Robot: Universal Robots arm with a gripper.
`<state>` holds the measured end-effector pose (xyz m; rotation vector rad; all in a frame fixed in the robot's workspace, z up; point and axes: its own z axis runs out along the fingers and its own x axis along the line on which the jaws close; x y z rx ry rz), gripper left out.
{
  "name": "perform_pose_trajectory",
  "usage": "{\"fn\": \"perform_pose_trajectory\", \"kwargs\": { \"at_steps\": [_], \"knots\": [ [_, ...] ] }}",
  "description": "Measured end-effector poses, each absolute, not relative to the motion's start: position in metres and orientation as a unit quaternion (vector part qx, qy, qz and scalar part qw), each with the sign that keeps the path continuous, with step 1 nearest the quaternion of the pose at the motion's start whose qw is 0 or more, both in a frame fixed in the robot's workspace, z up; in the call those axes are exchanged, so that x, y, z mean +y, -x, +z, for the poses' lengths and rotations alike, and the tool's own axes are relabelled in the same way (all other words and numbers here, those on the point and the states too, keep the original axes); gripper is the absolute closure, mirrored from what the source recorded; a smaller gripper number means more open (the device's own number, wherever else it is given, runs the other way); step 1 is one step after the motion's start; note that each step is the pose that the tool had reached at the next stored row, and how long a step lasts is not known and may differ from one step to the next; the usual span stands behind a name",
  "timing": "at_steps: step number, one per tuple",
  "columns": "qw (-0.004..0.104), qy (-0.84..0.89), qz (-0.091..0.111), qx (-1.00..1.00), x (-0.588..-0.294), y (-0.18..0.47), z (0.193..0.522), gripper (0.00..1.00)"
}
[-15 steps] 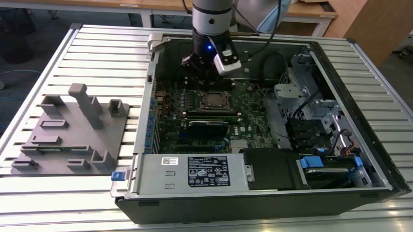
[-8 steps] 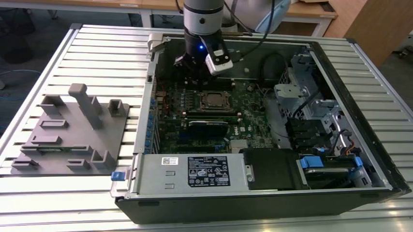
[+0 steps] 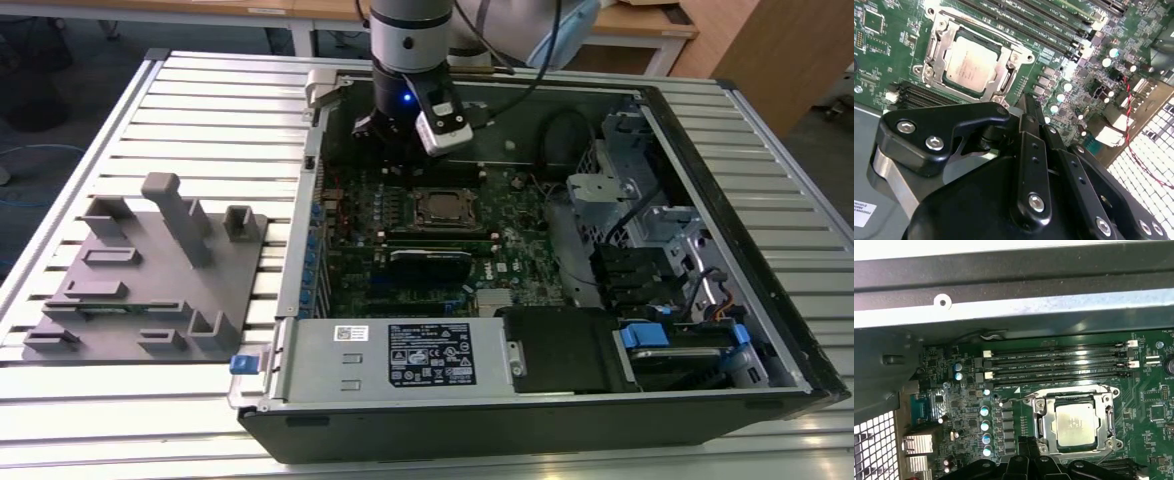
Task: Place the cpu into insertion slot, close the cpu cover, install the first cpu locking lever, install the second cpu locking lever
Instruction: 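Install the first cpu locking lever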
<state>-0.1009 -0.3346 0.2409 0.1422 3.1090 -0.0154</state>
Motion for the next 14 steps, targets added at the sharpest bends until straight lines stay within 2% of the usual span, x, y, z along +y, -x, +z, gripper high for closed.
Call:
{"fn": "perform_pose_trajectory", "kwargs": {
  "at_steps": [7, 14],
  "knots": [
    [0.014, -0.046, 0.008, 0.999, -0.3346, 0.101, 0.2433, 0.89],
    [0.014, -0.046, 0.011, 0.999, -0.3346, 0.1025, 0.2477, 0.89]
  ]
}}
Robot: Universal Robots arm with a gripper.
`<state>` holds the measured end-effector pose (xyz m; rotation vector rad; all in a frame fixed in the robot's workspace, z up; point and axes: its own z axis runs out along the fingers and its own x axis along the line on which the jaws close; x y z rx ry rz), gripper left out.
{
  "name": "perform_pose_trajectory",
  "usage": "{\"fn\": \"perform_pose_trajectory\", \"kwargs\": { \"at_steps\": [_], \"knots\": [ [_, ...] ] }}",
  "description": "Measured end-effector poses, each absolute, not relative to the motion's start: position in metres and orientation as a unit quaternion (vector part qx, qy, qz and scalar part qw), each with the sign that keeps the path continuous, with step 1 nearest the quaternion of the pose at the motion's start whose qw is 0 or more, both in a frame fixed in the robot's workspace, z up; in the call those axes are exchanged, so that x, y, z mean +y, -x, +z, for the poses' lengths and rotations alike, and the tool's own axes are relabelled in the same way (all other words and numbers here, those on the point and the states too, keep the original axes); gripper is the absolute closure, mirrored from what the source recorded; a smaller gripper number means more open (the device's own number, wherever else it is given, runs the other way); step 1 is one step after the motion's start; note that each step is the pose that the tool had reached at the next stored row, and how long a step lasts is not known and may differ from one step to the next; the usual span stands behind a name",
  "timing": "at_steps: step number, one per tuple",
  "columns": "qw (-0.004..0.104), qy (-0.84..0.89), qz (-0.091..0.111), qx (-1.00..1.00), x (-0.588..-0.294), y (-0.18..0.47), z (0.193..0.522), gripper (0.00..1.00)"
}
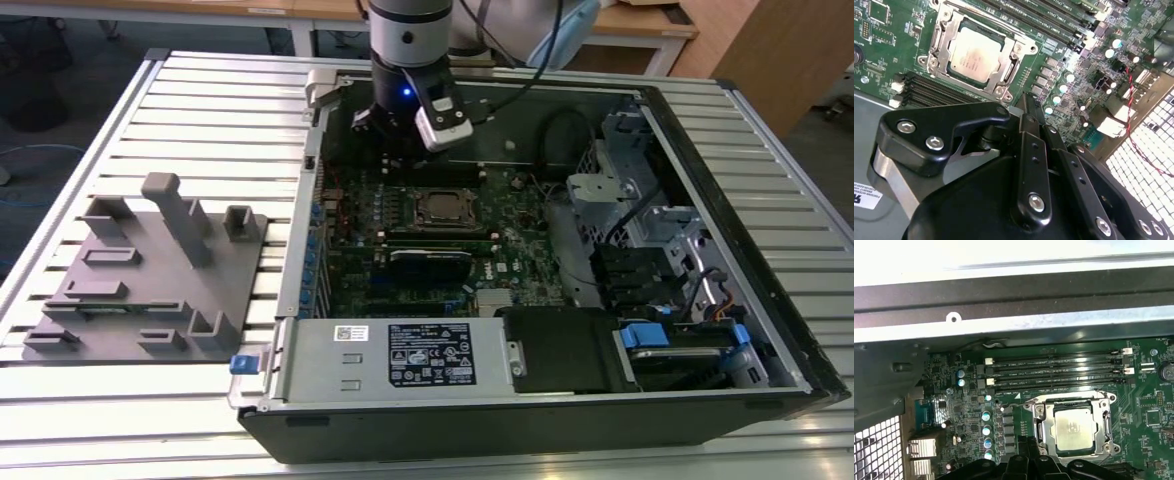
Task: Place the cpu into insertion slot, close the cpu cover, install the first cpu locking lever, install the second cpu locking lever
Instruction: 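Install the first cpu locking lever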
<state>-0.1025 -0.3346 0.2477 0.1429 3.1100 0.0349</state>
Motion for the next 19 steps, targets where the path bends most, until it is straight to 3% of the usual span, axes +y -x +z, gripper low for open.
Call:
{"fn": "perform_pose_trajectory", "kwargs": {
  "at_steps": [19],
  "knots": [
    [0.016, -0.037, 0.012, 0.999, -0.335, 0.118, 0.247, 0.89]
  ]
}}
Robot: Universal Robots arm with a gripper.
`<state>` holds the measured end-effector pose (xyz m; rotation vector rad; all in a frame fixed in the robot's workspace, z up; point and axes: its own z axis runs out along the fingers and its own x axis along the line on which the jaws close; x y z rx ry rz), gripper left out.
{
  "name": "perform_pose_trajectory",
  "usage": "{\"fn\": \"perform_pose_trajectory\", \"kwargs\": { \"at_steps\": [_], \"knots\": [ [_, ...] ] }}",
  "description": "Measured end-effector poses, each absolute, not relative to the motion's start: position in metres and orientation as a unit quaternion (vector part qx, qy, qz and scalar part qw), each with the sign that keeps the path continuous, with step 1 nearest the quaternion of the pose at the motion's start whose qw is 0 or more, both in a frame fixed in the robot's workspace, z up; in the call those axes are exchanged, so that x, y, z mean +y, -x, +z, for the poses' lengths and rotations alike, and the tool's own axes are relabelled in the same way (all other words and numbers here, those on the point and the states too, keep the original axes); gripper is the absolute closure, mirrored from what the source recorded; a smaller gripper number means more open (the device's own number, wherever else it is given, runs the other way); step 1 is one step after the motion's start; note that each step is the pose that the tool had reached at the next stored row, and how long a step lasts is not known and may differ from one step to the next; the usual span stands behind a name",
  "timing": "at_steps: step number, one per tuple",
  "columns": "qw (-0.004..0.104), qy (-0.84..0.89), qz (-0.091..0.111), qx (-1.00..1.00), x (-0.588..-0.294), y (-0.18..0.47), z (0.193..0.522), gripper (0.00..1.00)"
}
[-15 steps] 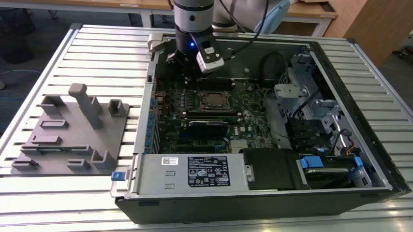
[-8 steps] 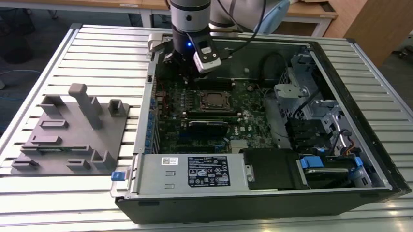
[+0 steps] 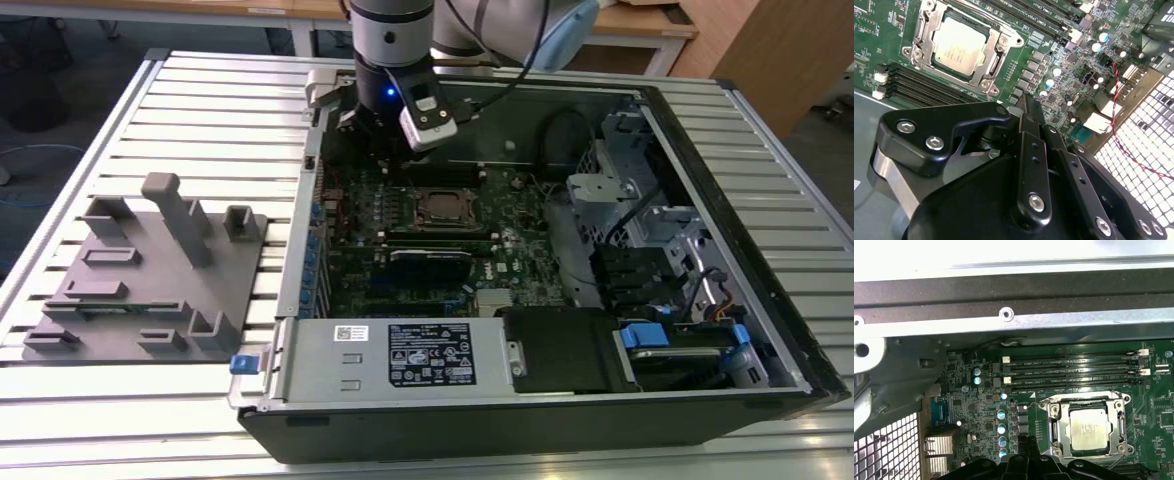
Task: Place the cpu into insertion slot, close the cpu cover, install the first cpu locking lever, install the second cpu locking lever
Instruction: 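Install the first cpu locking lever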
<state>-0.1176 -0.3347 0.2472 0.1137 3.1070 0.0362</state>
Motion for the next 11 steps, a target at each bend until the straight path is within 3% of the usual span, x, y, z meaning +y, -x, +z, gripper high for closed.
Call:
{"fn": "perform_pose_trajectory", "kwargs": {
  "at_steps": [11],
  "knots": [
    [0.016, -0.036, 0.012, 0.999, -0.3348, 0.119, 0.2519, 0.89]
  ]
}}
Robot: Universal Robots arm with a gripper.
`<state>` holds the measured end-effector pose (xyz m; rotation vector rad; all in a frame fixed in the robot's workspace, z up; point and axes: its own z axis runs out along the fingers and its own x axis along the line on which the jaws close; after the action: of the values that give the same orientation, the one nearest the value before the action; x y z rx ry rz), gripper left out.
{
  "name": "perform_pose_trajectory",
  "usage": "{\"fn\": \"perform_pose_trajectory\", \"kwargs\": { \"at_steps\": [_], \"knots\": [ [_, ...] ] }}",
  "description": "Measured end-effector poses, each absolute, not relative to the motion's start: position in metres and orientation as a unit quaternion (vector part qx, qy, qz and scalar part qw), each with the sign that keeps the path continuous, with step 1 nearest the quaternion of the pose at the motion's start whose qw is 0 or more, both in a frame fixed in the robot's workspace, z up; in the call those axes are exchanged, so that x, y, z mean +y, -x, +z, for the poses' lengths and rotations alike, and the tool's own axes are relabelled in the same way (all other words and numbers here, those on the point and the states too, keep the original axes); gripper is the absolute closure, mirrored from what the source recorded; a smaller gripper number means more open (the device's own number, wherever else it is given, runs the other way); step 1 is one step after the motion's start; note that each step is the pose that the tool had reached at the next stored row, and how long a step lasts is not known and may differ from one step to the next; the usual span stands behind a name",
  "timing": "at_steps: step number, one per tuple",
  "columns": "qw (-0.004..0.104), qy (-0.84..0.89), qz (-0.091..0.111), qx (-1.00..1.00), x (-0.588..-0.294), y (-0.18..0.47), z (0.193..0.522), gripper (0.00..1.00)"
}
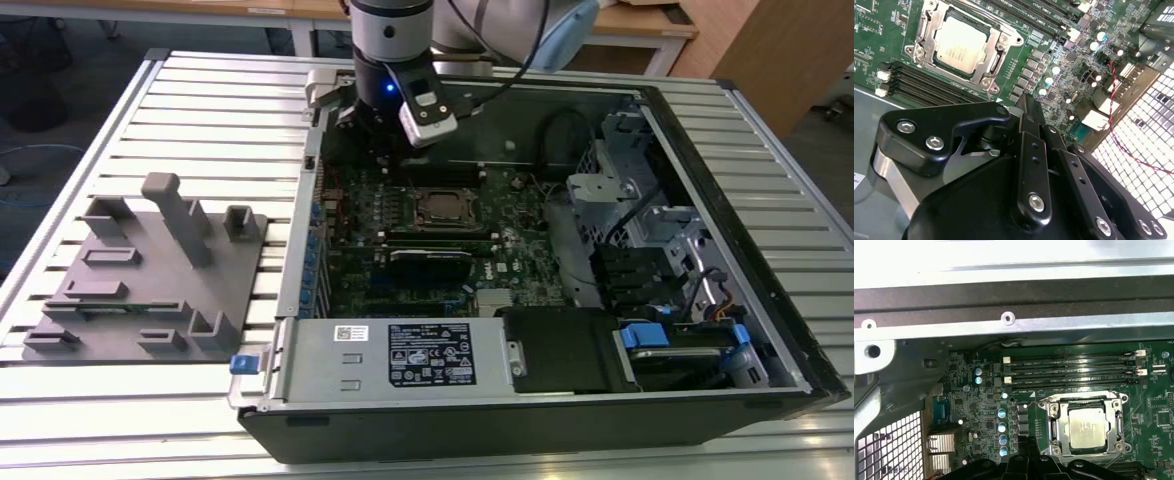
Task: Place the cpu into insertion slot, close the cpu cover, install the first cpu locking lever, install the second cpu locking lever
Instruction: 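Install the first cpu locking lever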
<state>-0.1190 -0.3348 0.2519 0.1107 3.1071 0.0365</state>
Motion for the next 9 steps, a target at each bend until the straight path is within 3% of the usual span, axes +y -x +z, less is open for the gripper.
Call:
{"fn": "perform_pose_trajectory", "kwargs": {
  "at_steps": [4, 9],
  "knots": [
    [0.016, -0.031, 0.015, 0.999, -0.3348, 0.1243, 0.2504, 0.89],
    [0.015, -0.02, 0.034, 0.999, -0.3348, 0.1253, 0.2498, 0.89]
  ]
}}
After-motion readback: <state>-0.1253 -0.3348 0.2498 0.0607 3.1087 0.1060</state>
